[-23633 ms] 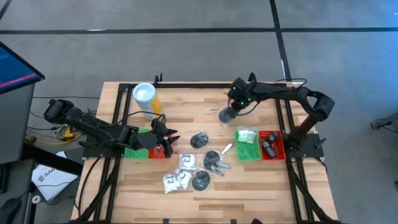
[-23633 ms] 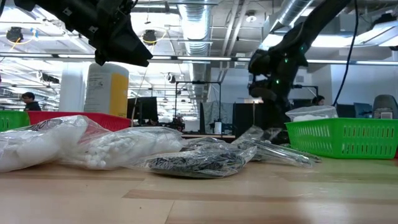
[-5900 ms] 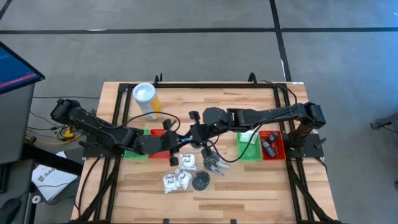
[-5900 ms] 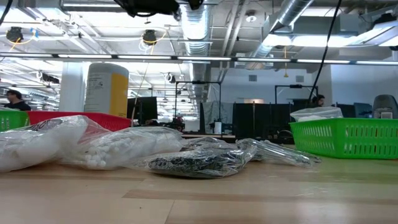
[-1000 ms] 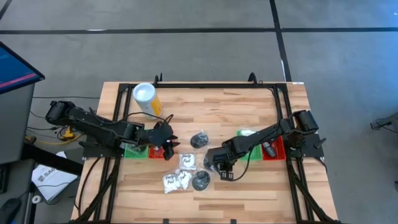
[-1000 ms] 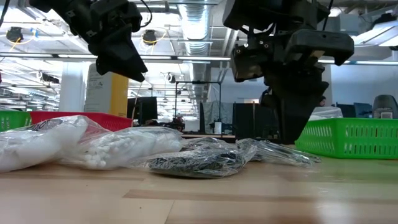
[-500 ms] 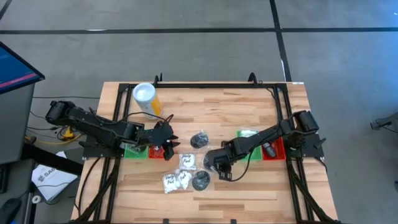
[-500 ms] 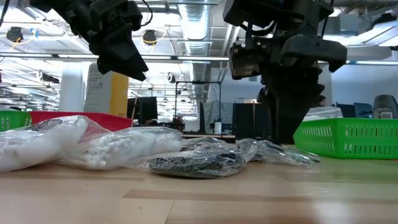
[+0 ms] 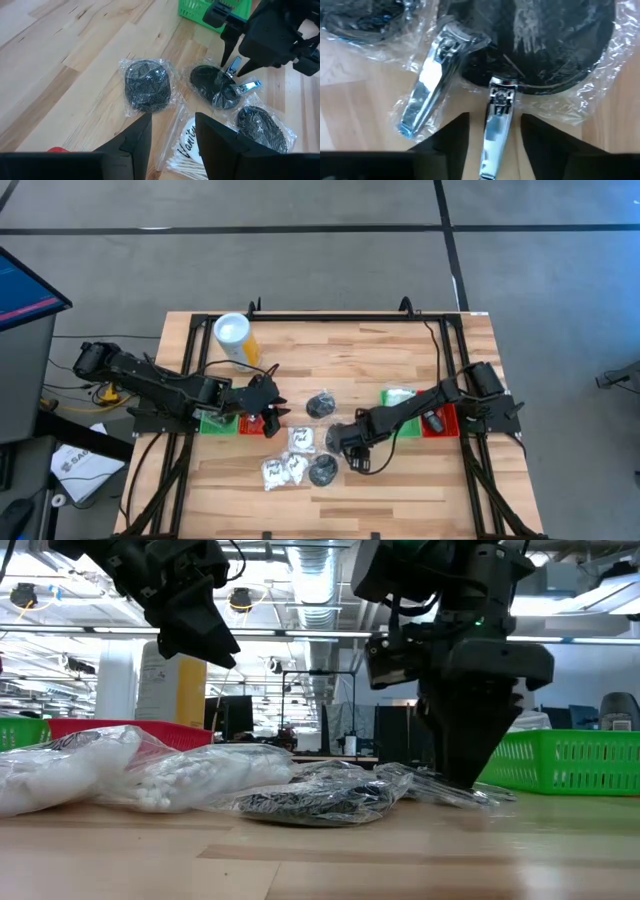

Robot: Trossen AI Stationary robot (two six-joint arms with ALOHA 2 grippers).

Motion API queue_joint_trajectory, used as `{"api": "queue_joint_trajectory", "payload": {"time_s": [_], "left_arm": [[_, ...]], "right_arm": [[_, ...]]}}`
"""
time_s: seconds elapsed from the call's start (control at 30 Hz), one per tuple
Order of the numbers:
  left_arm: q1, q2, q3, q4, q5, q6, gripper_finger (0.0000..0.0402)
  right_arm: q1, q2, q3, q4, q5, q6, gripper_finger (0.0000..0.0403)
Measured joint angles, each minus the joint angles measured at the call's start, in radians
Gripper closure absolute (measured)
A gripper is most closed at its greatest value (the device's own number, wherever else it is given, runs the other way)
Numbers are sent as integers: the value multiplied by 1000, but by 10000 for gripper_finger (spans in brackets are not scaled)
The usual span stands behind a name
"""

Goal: Pick & Place Travel size toiletries
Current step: Put the silver nail cutter into the left red bin

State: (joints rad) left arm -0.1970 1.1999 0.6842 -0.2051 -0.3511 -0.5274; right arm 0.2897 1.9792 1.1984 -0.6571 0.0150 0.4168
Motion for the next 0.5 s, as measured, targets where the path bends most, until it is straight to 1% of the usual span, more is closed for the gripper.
{"api": "queue_joint_trajectory", "payload": {"time_s": [0.07,0.2,0.3,0.5], "left_arm": [[0,0,0,0,0,0,261],[0,0,0,3,0,0,261],[0,0,0,4,0,0,261],[0,0,0,8,0,0,261]], "right_arm": [[2,1,0,-5,2,0,275],[3,-11,-5,-11,12,-5,359],[4,-31,-8,-12,33,-5,360],[6,-90,-16,-30,27,-23,360]]}}
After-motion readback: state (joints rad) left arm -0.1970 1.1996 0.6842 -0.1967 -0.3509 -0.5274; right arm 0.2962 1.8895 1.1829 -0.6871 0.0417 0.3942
